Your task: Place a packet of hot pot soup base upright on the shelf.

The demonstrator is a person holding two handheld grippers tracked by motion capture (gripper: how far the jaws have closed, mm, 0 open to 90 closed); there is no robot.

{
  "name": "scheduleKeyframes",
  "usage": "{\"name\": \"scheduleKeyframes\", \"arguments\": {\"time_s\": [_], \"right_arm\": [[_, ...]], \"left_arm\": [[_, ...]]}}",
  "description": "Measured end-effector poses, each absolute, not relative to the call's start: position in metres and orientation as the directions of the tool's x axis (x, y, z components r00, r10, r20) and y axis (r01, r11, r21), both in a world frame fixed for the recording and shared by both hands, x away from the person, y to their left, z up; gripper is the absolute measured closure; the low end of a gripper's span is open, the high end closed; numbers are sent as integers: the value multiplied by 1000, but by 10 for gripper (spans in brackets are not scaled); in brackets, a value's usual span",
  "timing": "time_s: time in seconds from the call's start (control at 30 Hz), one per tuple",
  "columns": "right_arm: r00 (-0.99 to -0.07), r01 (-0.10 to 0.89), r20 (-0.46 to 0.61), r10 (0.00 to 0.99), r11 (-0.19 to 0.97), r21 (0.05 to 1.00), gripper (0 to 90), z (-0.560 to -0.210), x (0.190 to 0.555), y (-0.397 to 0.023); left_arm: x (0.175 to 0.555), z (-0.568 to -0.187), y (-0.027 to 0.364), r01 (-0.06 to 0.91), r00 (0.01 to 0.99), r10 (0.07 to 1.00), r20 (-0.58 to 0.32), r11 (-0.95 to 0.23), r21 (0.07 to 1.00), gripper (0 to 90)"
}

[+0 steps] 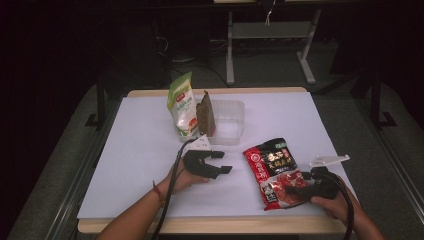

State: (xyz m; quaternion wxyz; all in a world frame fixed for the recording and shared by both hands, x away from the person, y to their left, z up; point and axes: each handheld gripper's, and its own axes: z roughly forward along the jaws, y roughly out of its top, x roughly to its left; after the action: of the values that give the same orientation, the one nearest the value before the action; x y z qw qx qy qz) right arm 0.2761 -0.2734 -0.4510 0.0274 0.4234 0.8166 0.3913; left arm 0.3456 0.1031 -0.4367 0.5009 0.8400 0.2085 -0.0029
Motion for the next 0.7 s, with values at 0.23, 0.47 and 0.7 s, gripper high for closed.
{"name": "scheduleKeyframes", "arguments": {"time_s": [0.23, 0.47, 0.7], "right_arm": [[-634, 669, 281, 721, 329, 666, 141, -453, 283, -262], [-613, 660, 244, 752, 318, 680, 153, -454, 287, -248], [-604, 659, 252, 756, 295, 692, 211, -454, 287, -247]], "left_arm": [[349, -450, 70, 445, 887, 335, -318, -435, 783, 297], [351, -458, 51, 512, 851, 388, -355, -461, 724, 185], [357, -459, 41, 542, 832, 399, -386, -433, 720, 114]]}}
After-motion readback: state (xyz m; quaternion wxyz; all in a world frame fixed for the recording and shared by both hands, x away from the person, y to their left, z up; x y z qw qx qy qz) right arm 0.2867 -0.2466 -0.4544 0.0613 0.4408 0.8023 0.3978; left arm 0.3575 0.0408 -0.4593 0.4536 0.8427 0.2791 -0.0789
